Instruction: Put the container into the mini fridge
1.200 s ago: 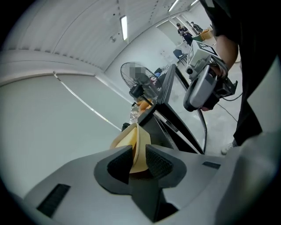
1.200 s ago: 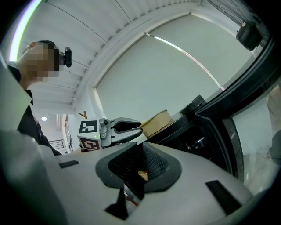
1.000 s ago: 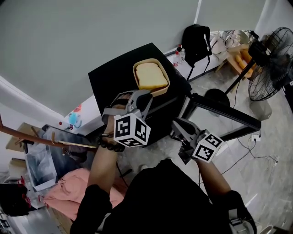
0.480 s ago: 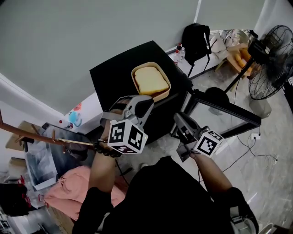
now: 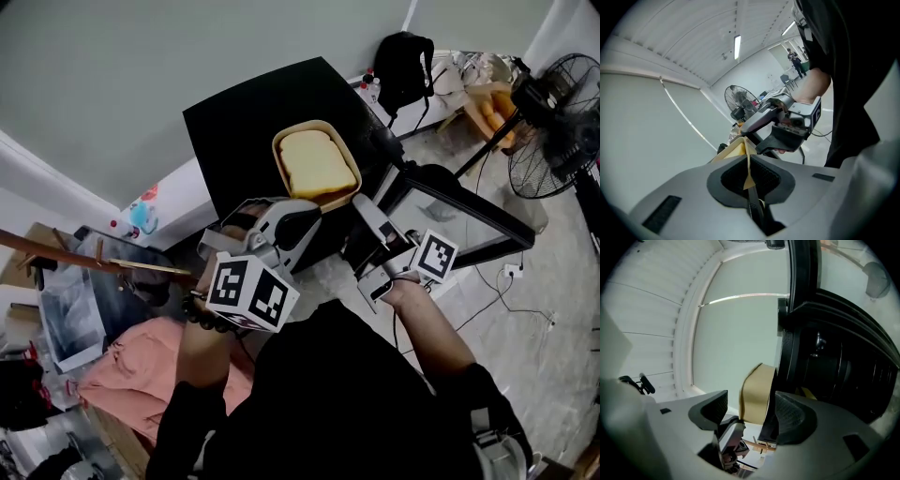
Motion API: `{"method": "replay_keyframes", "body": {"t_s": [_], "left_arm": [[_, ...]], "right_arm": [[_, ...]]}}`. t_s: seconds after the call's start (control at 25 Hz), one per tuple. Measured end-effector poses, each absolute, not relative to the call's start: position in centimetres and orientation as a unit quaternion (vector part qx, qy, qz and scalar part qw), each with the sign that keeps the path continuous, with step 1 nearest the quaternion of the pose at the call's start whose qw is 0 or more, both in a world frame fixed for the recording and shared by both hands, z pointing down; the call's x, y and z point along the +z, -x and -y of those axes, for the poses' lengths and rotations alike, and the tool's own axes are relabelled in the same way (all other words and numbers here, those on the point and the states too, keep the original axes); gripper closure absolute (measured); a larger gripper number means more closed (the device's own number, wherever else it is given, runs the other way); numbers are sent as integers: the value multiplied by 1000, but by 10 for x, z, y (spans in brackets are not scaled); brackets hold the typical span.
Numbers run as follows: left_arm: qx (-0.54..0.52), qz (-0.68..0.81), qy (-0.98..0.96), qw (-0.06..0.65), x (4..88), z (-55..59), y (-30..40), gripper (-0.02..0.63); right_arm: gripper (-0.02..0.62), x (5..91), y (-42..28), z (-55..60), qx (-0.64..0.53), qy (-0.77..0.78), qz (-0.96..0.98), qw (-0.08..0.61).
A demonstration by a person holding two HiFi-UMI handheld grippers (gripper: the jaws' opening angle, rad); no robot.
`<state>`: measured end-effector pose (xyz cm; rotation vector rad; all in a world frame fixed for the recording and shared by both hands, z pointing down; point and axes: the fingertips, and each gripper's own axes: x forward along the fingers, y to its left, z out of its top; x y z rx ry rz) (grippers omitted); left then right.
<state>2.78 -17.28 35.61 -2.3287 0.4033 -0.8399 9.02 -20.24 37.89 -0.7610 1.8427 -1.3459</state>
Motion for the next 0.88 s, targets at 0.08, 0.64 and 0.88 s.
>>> {"method": "replay_keyframes", "body": {"t_s": [0.08, 0.64, 0.88], "left_arm": [[-312, -149, 888, 303, 356, 167, -25, 574], [-290, -129, 904, 285, 354, 140, -18, 574], [-255, -144, 923, 251, 354, 138, -17, 568]], "right_arm": [[287, 376, -84, 203, -526, 289, -714, 361], [302, 377, -60, 206, -552, 272, -697, 369], [374, 381, -63, 203, -553, 271, -690, 381]]}}
